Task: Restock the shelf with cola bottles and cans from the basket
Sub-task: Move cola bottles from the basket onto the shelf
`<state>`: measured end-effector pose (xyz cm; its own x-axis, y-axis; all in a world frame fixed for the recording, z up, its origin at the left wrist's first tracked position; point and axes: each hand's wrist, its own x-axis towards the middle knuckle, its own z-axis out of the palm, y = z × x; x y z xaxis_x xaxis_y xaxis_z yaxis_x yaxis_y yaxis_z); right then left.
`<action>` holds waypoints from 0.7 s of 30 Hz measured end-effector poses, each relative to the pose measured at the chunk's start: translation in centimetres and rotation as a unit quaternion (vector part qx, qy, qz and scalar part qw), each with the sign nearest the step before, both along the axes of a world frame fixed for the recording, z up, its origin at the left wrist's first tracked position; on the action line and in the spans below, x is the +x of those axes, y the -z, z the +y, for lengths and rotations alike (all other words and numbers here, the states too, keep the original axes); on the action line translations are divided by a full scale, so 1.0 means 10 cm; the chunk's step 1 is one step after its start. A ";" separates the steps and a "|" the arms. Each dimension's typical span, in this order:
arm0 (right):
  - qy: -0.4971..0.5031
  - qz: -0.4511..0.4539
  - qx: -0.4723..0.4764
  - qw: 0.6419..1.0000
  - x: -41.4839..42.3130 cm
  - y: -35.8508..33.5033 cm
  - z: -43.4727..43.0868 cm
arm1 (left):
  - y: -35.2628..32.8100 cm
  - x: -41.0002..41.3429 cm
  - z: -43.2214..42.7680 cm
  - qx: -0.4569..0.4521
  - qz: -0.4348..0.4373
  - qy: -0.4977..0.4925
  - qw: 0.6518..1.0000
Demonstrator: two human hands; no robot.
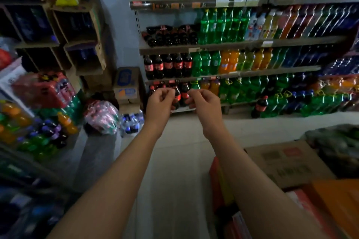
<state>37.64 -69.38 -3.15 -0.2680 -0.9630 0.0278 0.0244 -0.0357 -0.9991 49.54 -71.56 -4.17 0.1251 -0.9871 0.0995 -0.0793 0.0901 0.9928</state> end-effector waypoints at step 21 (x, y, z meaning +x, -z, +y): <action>0.123 -0.002 -0.023 0.992 -0.67 -0.24 4.04 | -0.10 -0.84 3.64 -0.007 -0.008 0.103 0.995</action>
<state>30.98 -28.97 -0.79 -0.4954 -0.8659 0.0693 0.0132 -0.0873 -0.9961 41.18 -35.21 -3.14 -0.0819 -0.9901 0.1140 -0.0727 0.1200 0.9901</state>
